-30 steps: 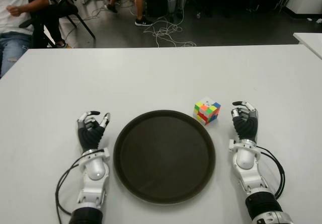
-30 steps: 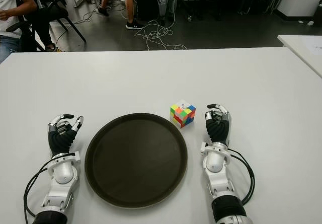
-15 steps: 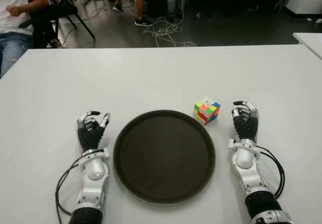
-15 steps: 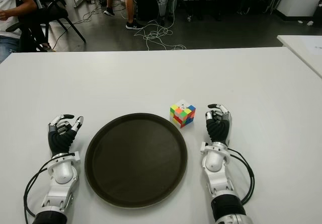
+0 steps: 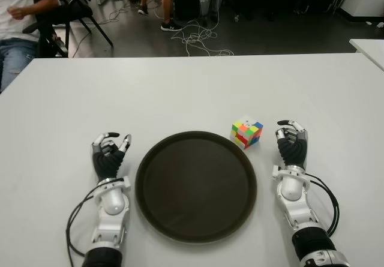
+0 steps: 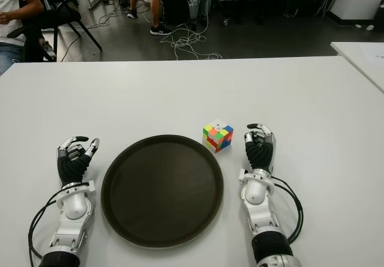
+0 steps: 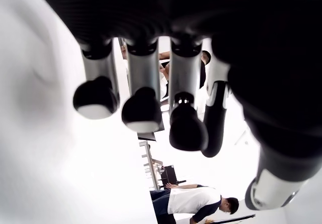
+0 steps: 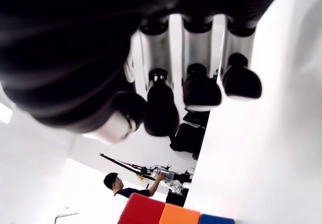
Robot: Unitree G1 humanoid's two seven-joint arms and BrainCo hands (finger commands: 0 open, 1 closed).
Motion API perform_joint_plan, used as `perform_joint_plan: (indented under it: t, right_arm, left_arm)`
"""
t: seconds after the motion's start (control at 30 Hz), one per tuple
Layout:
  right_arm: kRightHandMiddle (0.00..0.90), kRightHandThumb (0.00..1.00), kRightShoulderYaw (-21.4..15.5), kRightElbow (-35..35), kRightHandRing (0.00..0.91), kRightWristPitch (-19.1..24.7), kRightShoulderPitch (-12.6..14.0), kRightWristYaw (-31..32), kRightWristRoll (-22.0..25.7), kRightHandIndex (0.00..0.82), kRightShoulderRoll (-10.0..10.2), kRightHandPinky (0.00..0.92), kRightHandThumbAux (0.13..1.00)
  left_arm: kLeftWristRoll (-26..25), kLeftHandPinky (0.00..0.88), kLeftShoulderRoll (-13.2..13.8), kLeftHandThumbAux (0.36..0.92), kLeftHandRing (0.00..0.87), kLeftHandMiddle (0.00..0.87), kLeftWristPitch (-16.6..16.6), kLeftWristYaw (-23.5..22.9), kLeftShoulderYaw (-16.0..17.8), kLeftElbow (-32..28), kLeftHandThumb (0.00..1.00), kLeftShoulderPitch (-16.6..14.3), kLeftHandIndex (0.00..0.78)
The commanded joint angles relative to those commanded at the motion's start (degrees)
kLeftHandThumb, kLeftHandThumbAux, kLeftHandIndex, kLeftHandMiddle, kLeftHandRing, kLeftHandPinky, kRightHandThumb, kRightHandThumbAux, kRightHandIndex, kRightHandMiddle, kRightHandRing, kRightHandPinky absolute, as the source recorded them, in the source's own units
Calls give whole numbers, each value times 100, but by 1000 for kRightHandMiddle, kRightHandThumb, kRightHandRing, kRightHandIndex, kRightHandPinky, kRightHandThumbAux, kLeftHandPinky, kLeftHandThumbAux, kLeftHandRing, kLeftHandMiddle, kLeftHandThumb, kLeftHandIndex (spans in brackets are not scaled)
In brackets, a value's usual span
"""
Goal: Pick up the Rubik's Cube and put it in the plate
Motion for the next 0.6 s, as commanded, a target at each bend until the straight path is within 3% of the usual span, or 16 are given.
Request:
perform_joint_plan:
  t: [0.6]
  right_arm:
    - [810,719,-59,25,828,-40,-36,-96,27,442,54,835,711]
  left_arm:
    - [154,859,36,696,843,828,175,85,-32,-24,722,-13,446]
